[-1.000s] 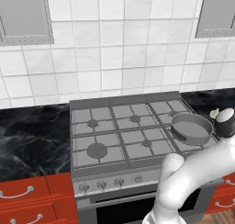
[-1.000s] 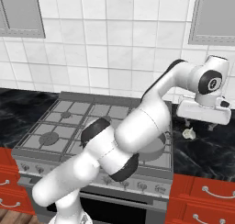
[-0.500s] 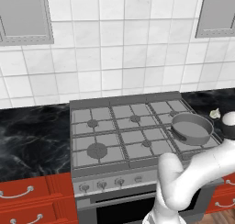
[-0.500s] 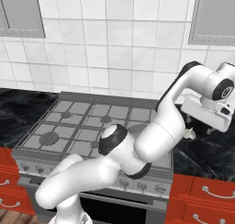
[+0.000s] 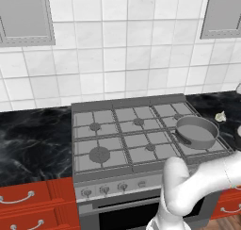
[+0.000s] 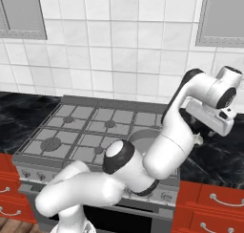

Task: Turn on the burner for the pot on the stove. Wait thirty seconds for the pot to heat up. Then add the garlic to the pot.

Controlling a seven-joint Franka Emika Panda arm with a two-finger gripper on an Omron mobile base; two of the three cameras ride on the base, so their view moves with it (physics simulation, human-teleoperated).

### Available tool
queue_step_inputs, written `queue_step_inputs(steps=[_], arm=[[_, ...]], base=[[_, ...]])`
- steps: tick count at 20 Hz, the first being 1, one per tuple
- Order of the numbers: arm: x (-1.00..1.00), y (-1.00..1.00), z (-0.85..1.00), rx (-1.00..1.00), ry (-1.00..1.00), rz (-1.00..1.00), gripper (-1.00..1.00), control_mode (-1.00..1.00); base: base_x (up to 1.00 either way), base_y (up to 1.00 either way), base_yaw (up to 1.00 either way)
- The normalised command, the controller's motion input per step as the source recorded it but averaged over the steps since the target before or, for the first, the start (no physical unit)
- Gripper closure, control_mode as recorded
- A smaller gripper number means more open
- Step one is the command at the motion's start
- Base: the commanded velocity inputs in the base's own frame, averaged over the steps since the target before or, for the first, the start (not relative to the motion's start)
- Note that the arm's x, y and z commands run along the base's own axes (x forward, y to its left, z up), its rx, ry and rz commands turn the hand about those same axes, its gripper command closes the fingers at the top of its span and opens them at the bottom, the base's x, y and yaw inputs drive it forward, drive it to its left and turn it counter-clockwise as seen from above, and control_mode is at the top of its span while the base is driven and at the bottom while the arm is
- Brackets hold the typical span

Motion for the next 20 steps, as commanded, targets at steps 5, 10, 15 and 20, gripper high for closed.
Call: queue_step_inputs(steps=[5, 10, 15, 20], arm=[[0.00, 1.00, -1.00, -0.51, -0.37, -0.37, -1.00, -1.00], [-0.04, 0.16, 0.16, -0.22, -0.03, -0.39, -1.00, -1.00], [0.04, -0.21, 0.34, -0.09, 0.14, -0.34, -1.00, -1.00], [0.02, -0.48, 0.46, 0.03, 0.16, -0.20, -1.00, -1.00]], base=[[0.00, 0.00, 0.00], [0.00, 0.00, 0.00], [0.00, 0.00, 0.00], [0.00, 0.00, 0.00]])
